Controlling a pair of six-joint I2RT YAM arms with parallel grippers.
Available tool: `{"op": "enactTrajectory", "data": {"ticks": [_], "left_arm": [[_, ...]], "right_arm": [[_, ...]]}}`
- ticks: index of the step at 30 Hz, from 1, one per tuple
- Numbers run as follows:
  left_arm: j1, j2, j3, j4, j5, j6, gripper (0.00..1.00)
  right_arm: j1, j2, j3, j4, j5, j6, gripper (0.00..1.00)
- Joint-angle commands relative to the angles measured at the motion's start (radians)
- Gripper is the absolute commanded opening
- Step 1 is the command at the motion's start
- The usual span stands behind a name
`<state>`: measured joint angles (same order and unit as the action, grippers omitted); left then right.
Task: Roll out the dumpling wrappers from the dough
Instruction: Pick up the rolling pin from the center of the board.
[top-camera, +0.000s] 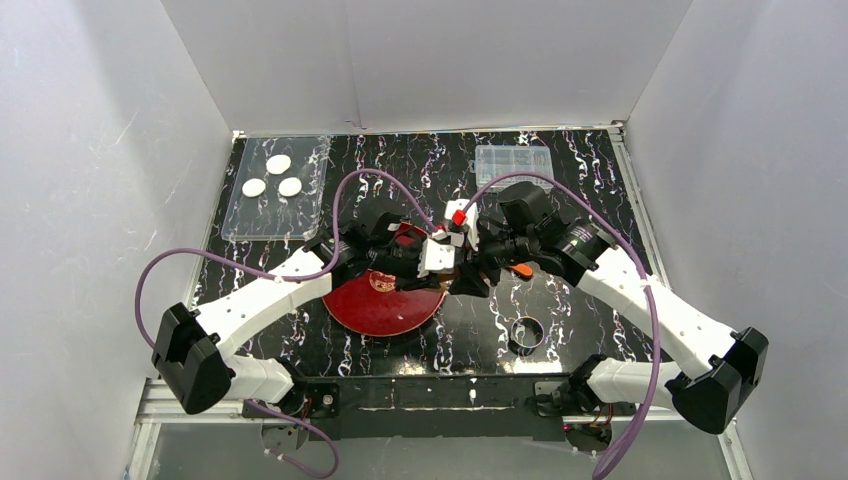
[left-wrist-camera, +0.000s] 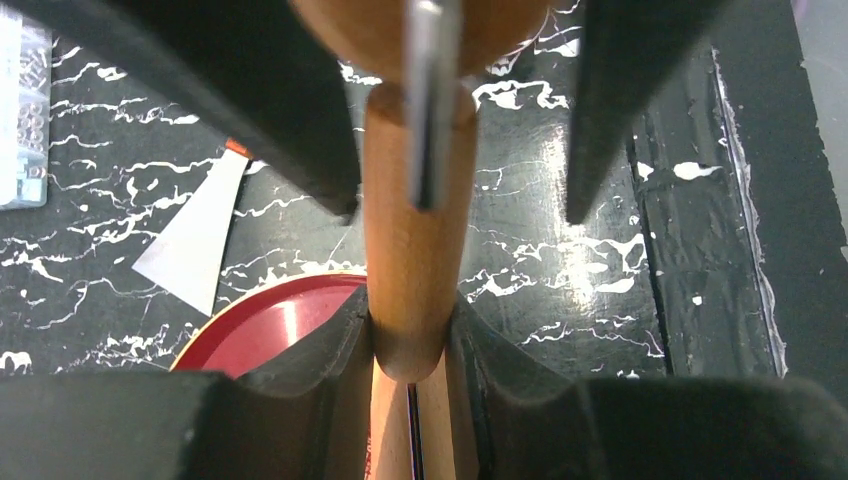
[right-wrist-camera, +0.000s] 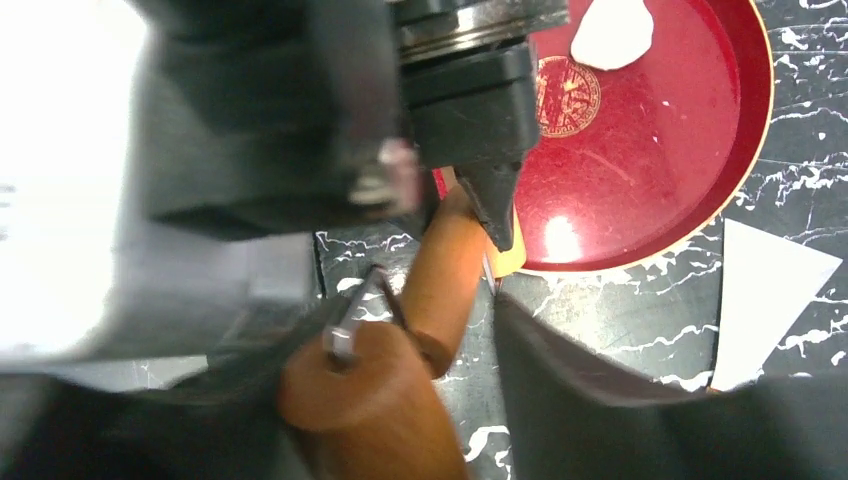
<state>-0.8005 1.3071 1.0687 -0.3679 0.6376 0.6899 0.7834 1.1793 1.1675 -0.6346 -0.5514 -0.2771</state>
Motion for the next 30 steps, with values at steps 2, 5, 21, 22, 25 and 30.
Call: {"op": "enactTrajectory", "data": {"ticks": [2,5,21,22,25,30], "left_arm": [[-0.009,-0.036,0.04,0.077,0.069,-0.031,0.0],[-0.008,-0.035,0.041,0.077,0.073,-0.038,0.0],[0.015,-0.083,0.024,0.061,-0.226,-0.128,0.98],[0.015,-0.099,0.021,0.054,-0.227,-0.131,0.98],[0.023,-0.123,0.016,0.044,-0.266,-0.194,0.98],[0.071,-0.147,0.037,-0.037,-0.373,-0.405,0.98]], "right_arm": [[0.01,0.02,-0.009,0.06,0.029,-0.003,0.35],[0.01,0.024,0.007,0.048,0.04,-0.001,0.09],[0.006,0.096,0.023,0.03,0.173,0.154,0.01],[0.006,0.109,0.035,0.03,0.173,0.167,0.01],[-0.004,0.158,0.089,0.008,0.18,0.218,0.01],[-0.033,0.267,0.201,-0.062,0.181,0.321,0.01]]}}
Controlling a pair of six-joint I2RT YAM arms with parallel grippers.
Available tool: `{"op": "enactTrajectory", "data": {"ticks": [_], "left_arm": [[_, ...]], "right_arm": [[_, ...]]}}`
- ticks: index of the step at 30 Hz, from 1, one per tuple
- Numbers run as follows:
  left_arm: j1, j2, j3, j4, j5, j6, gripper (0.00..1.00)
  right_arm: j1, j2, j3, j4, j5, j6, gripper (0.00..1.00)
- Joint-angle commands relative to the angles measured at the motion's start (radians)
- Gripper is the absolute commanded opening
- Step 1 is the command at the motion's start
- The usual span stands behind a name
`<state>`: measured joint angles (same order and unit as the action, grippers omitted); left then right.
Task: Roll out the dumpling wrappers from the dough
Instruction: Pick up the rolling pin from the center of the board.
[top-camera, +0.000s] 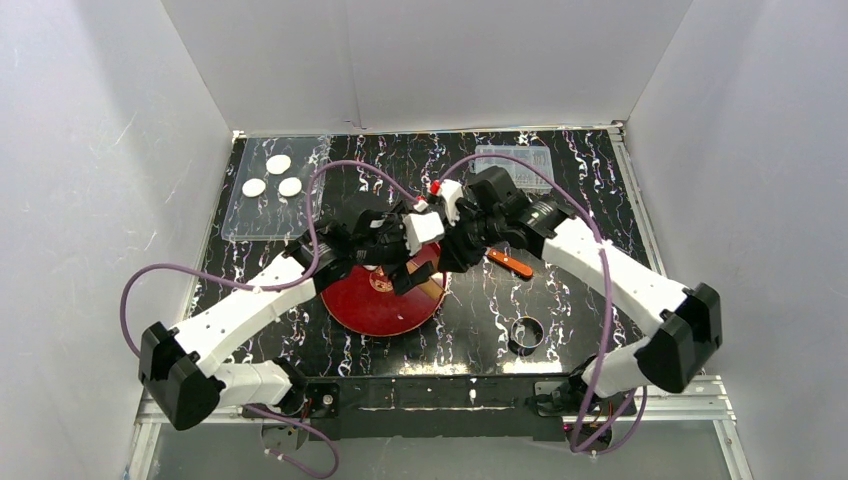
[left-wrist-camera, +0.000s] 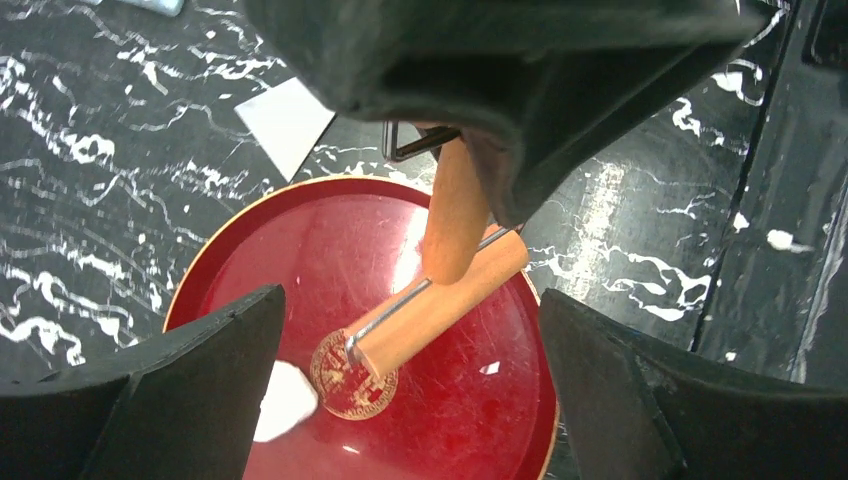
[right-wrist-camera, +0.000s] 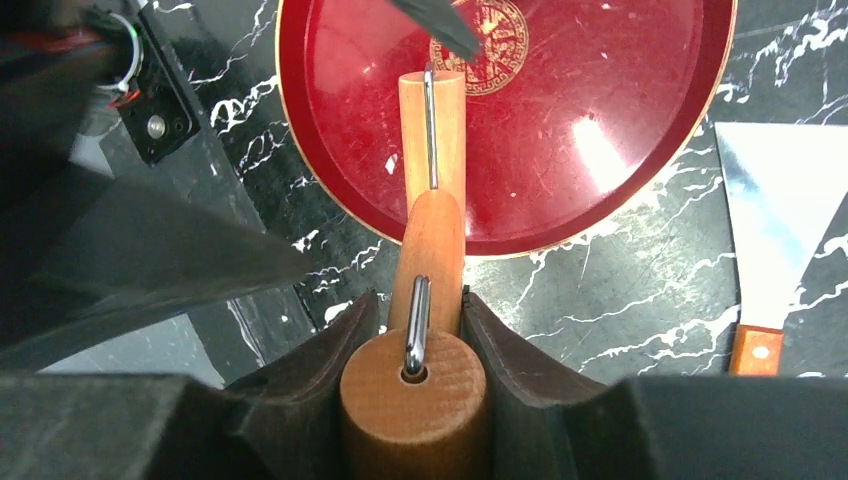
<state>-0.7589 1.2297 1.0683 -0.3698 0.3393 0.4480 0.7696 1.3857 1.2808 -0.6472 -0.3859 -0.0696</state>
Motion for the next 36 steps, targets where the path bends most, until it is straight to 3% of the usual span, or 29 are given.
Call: {"op": "enactTrajectory", "data": {"ticks": [1,5,10,15,22,27,29,34,36], "left_arm": [[0.042,-0.077,0.034,-0.057,-0.089,-0.208,0.98],[0.077,-0.146,-0.021,-0.09,-0.138,-0.297,0.98],[0.077,-0.203,-0.106,-0.039,-0.131,-0.197,0.98],[0.065,-0.181,-0.124,0.077,-0.026,-0.026,0.98],[0.065,-0.141,-0.14,0.305,-0.021,0.052,0.98],[0.064,-0.1,-0.118,0.311,0.067,0.074,0.96],[0.064,-0.092,-0.127,0.328,0.099,0.062,0.88],[0.064,-0.059,-0.093,0.29,0.1,0.017,0.57],[0.065,-0.055,-0.089,0.271,0.104,0.034,0.29]], "right_arm": [[-0.027,0.077,0.103,-0.056,0.01,0.132,0.01],[-0.067,0.133,0.154,-0.069,-0.05,0.195,0.01],[-0.105,0.167,0.221,-0.078,-0.166,0.27,0.01],[-0.104,0.175,0.29,-0.087,-0.197,0.418,0.01],[-0.097,0.138,0.28,-0.026,-0.24,0.545,0.01],[-0.09,0.125,0.288,-0.012,-0.263,0.58,0.01],[-0.09,0.119,0.29,0.008,-0.266,0.609,0.01],[-0.09,0.114,0.289,0.056,-0.303,0.645,0.01],[-0.09,0.109,0.287,0.059,-0.302,0.646,0.01]]}}
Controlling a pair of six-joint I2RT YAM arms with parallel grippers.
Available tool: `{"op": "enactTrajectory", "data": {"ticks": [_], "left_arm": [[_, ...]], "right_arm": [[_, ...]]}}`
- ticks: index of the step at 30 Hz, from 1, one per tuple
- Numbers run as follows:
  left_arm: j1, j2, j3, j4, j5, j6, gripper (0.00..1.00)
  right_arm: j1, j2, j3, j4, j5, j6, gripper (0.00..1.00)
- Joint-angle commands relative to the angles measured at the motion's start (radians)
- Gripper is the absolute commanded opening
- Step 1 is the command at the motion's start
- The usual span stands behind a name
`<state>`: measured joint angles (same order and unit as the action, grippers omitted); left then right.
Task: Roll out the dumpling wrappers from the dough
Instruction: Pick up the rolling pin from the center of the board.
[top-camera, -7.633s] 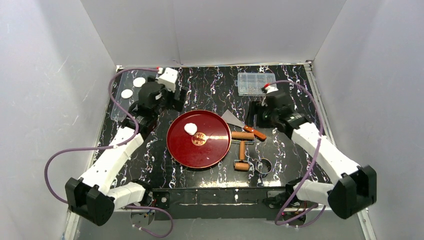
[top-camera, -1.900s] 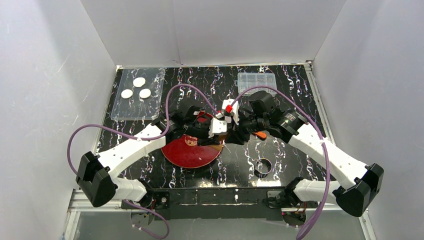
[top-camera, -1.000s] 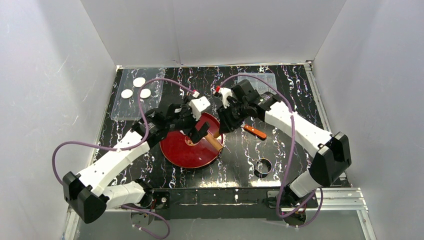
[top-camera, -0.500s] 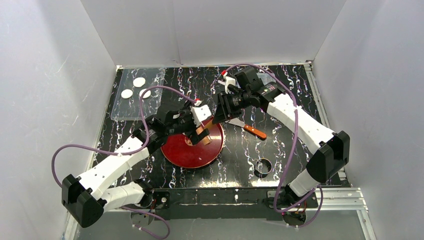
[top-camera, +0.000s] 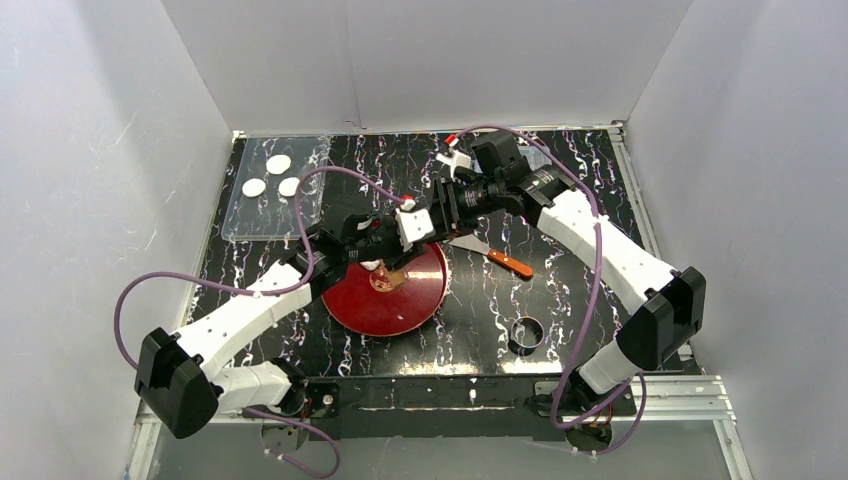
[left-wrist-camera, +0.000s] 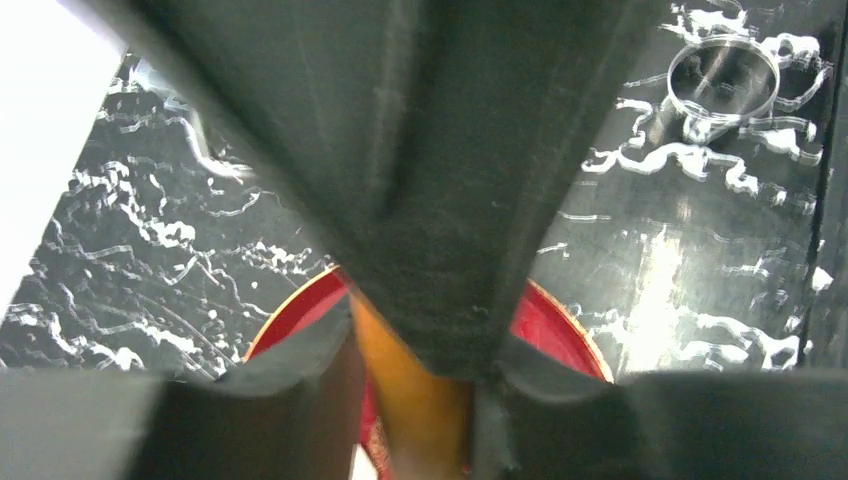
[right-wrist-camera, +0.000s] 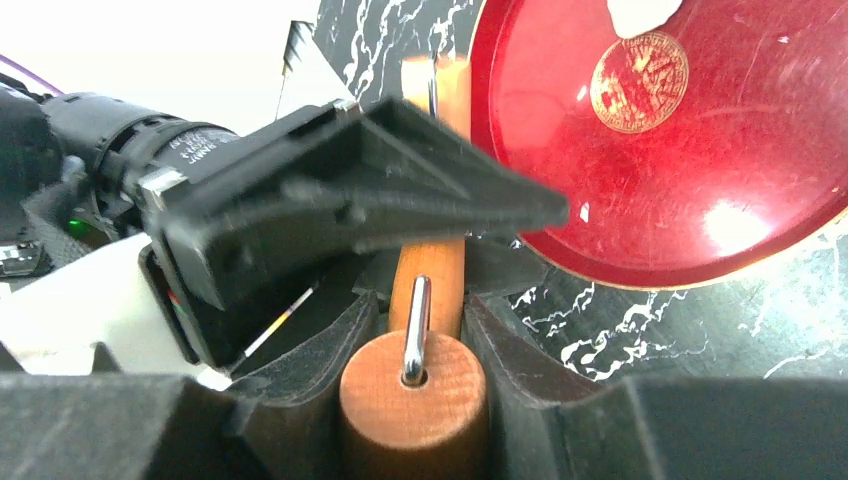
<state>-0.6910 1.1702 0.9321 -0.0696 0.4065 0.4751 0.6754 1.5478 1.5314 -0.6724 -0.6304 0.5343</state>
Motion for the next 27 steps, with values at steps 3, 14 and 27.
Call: {"op": "enactTrajectory", "data": {"ticks": [3,14,27], "left_arm": [[-0.003,-0.002,0.042,-0.035,0.033,0.016,0.0],[-0.004,-0.007,0.054,-0.056,0.029,0.02,0.0],[-0.003,-0.017,0.033,-0.028,0.005,0.0,0.0]], "right_arm": [[0.003,-0.055,0.029,0.073,-0.037,0.031,0.01],[-0.001,-0.03,0.085,-0.015,0.049,0.067,0.73],[-0.002,-0.001,0.032,-0.032,-0.029,0.072,0.56]]}}
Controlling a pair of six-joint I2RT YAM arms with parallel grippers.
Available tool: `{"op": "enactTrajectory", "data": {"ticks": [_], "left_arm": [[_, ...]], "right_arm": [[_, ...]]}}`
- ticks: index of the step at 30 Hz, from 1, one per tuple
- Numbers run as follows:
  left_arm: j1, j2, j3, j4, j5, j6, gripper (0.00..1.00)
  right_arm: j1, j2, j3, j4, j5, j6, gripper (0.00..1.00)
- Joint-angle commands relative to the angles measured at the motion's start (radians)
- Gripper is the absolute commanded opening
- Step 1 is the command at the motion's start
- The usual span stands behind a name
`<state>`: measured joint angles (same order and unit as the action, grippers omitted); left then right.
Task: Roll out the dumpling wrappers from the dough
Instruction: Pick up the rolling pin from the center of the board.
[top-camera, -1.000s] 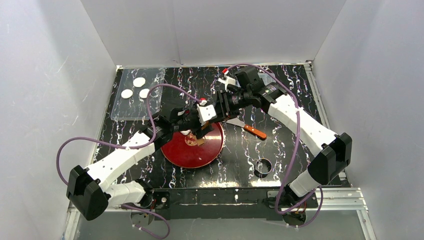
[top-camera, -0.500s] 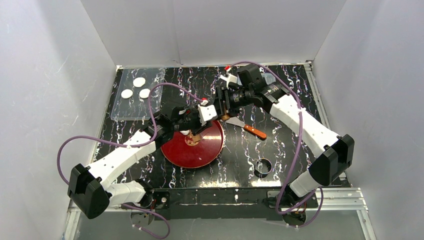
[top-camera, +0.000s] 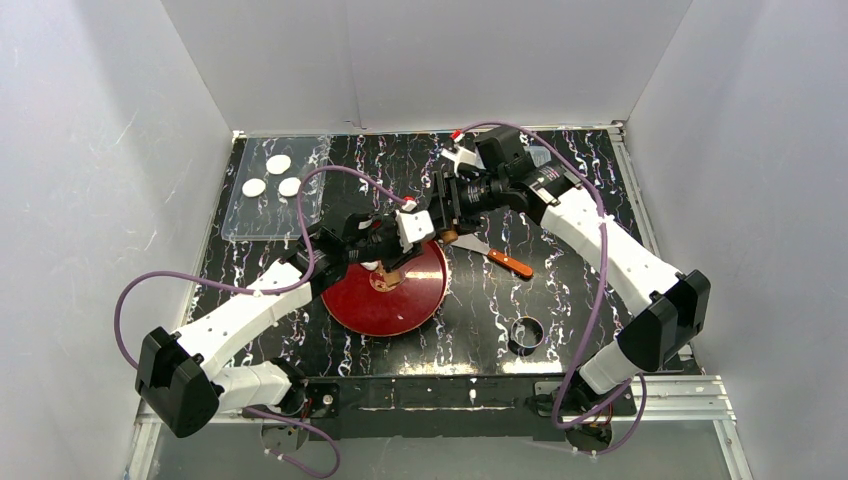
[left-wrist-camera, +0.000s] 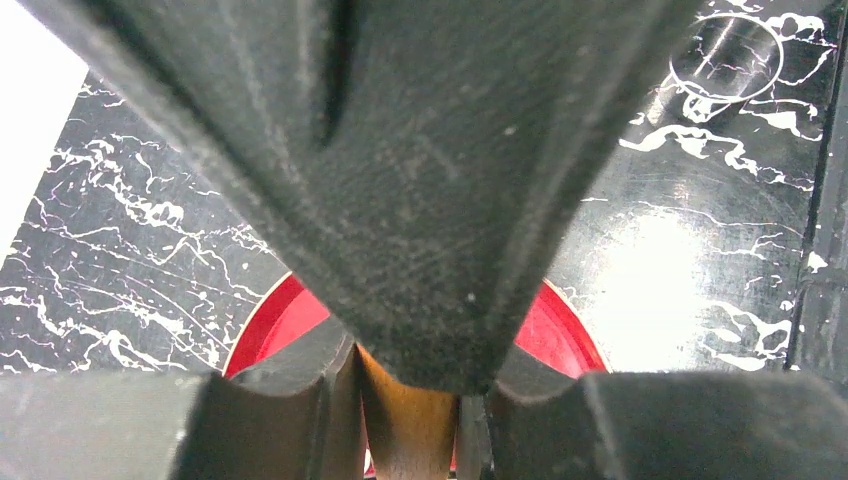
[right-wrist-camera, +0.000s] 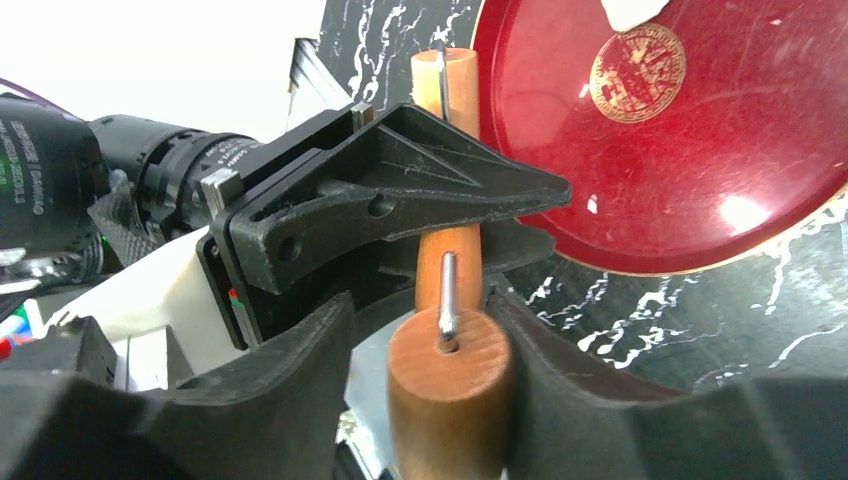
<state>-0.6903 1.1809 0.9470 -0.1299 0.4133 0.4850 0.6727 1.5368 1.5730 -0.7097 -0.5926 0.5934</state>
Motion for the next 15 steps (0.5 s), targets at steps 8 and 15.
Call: {"op": "enactTrajectory", "data": {"ticks": [8,15], "left_arm": [[-0.004,-0.021,0.015,0.064,-0.005,-0.028,0.0],[-0.004,-0.021,0.011,0.075,-0.018,-0.022,0.0]], "right_arm": [[0.001,0.057,0.011,0.032,-0.167,0.029,0.4],[0.001,0.071,0.021,-0.008,-0.13,0.002,0.01]]}}
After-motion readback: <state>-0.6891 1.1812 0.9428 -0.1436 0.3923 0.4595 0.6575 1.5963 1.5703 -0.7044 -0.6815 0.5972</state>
